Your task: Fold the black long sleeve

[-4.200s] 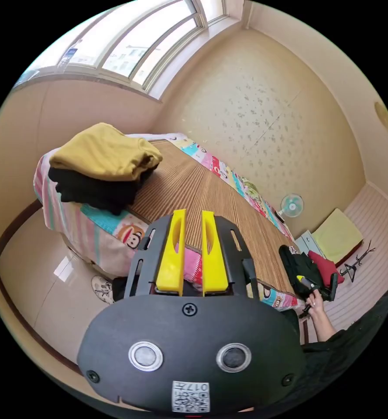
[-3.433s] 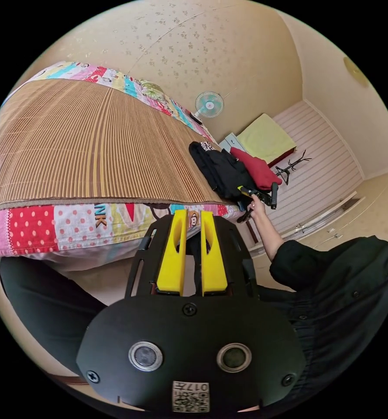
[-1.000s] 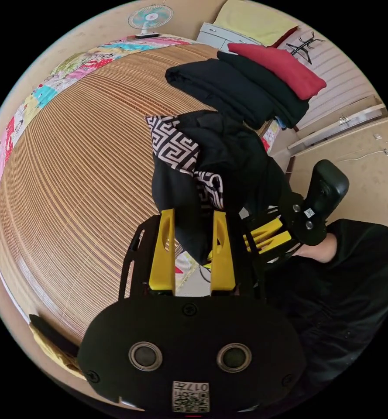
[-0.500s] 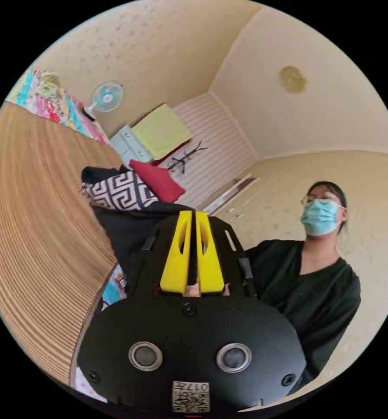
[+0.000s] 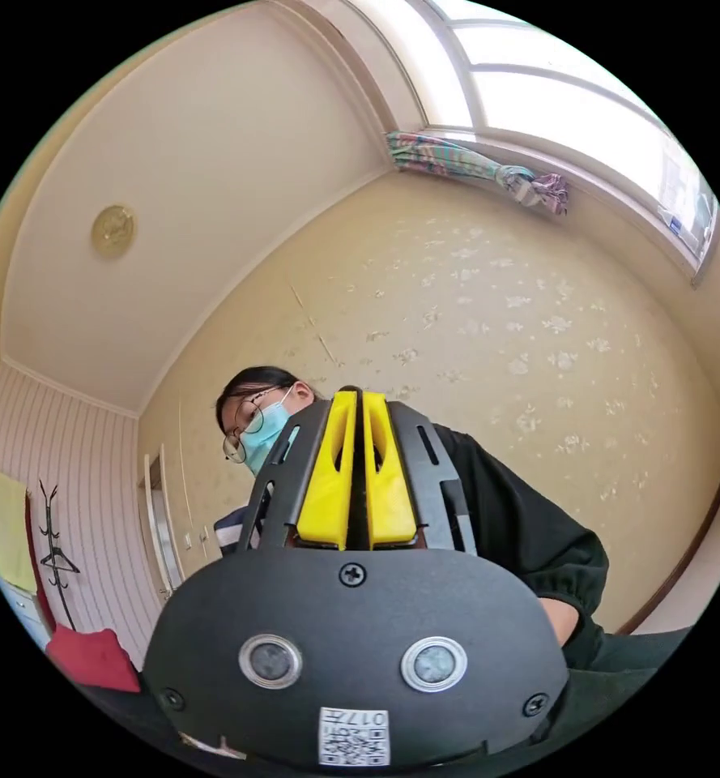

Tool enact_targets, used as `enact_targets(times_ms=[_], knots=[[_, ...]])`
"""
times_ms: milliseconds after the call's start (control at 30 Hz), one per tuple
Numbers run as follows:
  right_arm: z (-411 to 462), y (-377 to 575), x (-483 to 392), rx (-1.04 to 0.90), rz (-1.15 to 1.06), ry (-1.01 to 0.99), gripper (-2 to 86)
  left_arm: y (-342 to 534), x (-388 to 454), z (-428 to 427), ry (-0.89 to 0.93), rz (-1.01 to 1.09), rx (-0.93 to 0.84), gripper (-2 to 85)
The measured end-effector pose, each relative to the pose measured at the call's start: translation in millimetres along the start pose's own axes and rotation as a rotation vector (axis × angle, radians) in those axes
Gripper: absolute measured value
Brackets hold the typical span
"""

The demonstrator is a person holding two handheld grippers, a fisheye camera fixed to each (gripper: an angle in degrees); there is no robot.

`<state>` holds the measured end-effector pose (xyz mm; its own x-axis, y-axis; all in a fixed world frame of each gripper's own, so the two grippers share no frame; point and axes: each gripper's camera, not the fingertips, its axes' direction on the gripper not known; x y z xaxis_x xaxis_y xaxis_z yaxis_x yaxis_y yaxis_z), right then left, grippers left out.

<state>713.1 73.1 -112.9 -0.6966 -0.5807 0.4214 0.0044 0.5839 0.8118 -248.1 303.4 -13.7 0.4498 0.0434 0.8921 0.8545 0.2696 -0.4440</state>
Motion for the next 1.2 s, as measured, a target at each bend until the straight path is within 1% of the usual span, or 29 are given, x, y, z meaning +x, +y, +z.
enact_targets(times_ms=[33,100,233,300,333,400,433,500,533,567,600,667,733,833,900,933,1000,1033,1100,1133,1167,1200], knots=[[-4,3,4,-0.002,0.022,0.027,2.4,0,4,3,0.014,0.013,0.023,-0.9],[-17,19,31,-0.027,0.137,0.069,4.5,1,13,12,0.071,0.047,0.106,-0.9],[-14,54,84,-0.104,0.366,-0.005,9.8,-2,13,30,0.068,0.021,0.128,-0.8],[-6,79,114,-0.112,0.478,-0.173,13.3,-2,7,41,0.065,-0.015,0.125,-0.8],[-4,86,121,-0.100,0.501,-0.217,14.1,-1,5,43,0.066,-0.021,0.131,-0.8],[-1,111,141,-0.031,0.570,-0.358,14.7,3,-3,50,0.070,-0.051,0.145,-0.8],[-1,115,143,-0.017,0.563,-0.397,14.5,4,-5,51,0.069,-0.055,0.148,-0.8],[3,125,146,0.000,0.543,-0.555,12.2,8,-11,56,0.061,-0.068,0.160,-0.8],[5,126,147,-0.006,0.541,-0.594,11.1,8,-13,57,0.055,-0.072,0.162,-0.8],[10,126,147,-0.042,0.544,-0.655,8.8,10,-16,59,0.046,-0.080,0.165,-0.8],[15,124,146,-0.084,0.537,-0.677,6.7,12,-20,60,0.043,-0.088,0.171,-0.8],[14,118,145,-0.087,0.522,-0.645,4.7,15,-27,61,0.030,-0.105,0.184,-0.8],[5,111,150,-0.044,0.517,-0.641,3.8,15,-33,61,0.006,-0.124,0.190,-0.8],[-31,92,161,0.081,0.493,-0.618,3.2,0,-33,63,-0.086,-0.138,0.154,-0.8],[-70,68,162,0.179,0.435,-0.520,3.0,-23,-25,67,-0.229,-0.157,0.076,-0.8],[-80,61,160,0.198,0.412,-0.503,3.0,-30,-22,69,-0.272,-0.163,0.051,-0.8],[-116,30,145,0.299,0.283,-0.452,3.0,-58,-14,73,-0.474,-0.241,-0.059,-0.9],[-123,23,141,0.327,0.248,-0.444,3.0,-64,-13,75,-0.529,-0.277,-0.089,-0.9],[-145,-2,123,0.396,0.139,-0.385,2.9,-81,-6,80,-0.794,-0.412,-0.242,-0.8],[-148,-8,121,0.392,0.146,-0.336,2.9,-83,-3,78,-0.892,-0.447,-0.262,-0.9],[-151,-18,121,0.355,0.228,-0.174,2.9,-84,7,69,-1.124,-0.529,-0.264,-0.9],[-154,-27,123,0.301,0.358,0.052,2.9,-83,17,63,-1.316,-0.583,-0.262,-0.9]])
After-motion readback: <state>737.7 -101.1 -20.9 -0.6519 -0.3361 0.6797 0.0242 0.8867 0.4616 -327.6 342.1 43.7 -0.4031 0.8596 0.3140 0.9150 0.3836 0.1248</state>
